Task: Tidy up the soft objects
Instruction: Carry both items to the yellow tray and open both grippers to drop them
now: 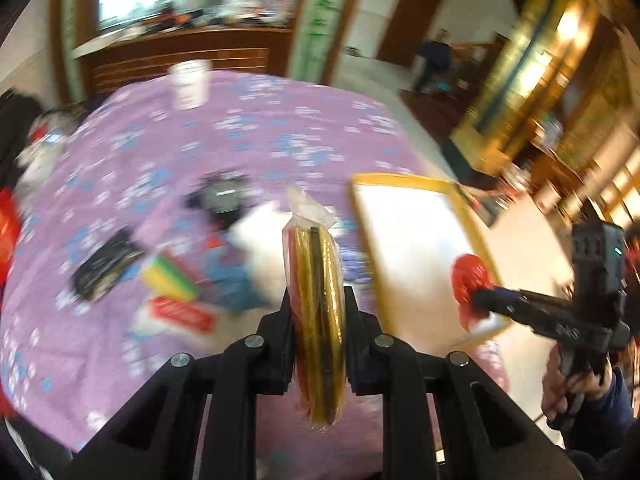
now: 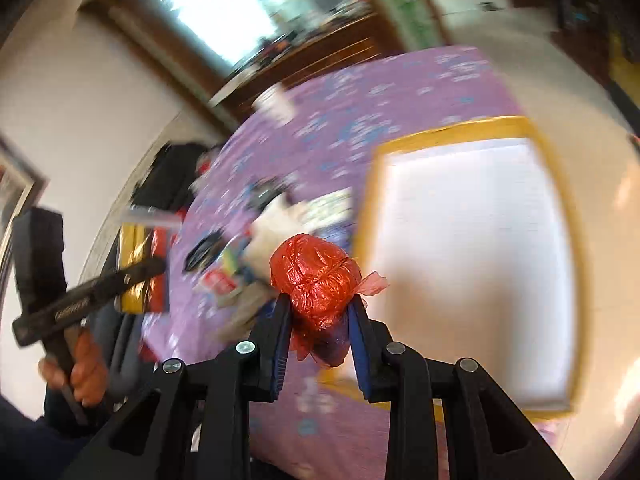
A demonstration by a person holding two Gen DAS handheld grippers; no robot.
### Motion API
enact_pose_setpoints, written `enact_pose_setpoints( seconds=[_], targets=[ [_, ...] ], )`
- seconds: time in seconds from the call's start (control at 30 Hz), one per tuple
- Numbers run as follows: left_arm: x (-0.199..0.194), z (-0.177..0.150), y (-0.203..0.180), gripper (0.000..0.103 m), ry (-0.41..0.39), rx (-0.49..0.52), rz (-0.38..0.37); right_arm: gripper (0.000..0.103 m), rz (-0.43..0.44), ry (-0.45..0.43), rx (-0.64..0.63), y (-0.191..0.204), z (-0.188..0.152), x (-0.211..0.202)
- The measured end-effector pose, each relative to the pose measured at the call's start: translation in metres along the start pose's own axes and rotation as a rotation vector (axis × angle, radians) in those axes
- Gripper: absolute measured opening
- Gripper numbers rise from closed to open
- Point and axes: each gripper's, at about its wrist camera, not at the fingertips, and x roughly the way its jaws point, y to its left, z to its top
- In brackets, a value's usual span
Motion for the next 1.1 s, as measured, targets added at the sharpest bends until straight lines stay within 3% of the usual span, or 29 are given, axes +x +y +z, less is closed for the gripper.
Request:
enact_pose_setpoints(
  seconds=[0.23,0.43,0.53,0.77,1.1],
  targets=[
    [0.042,0.036,-0.103,0.019,0.040,0.140,-0.096,0.030,-0.039,-0.078,0.128,-0.051,0.024,-0.039],
    [0.087,0.075,-0.137,0.019,0.039,0.211,-0.140,0.030,-0.102,-0.103,0.182,-0.070,0.070,-0.029],
    [0.123,0.089,-0.134,0.019,0.074,0.196,-0.156,0.030,-0.200,-0.100,0.172,-0.077,0.098,-0.006],
    [0.211,0.097,-0.113,0.019,0.209,0.134,-0.124,0.030,-0.249,-0.022,0.196,-0.098,0.121,0.056],
    [0.259,0.097,-0.100,0.019,0.254,0.094,-0.096,0.030,-0.318,0.056,0.215,-0.131,0.128,0.113]
  ],
)
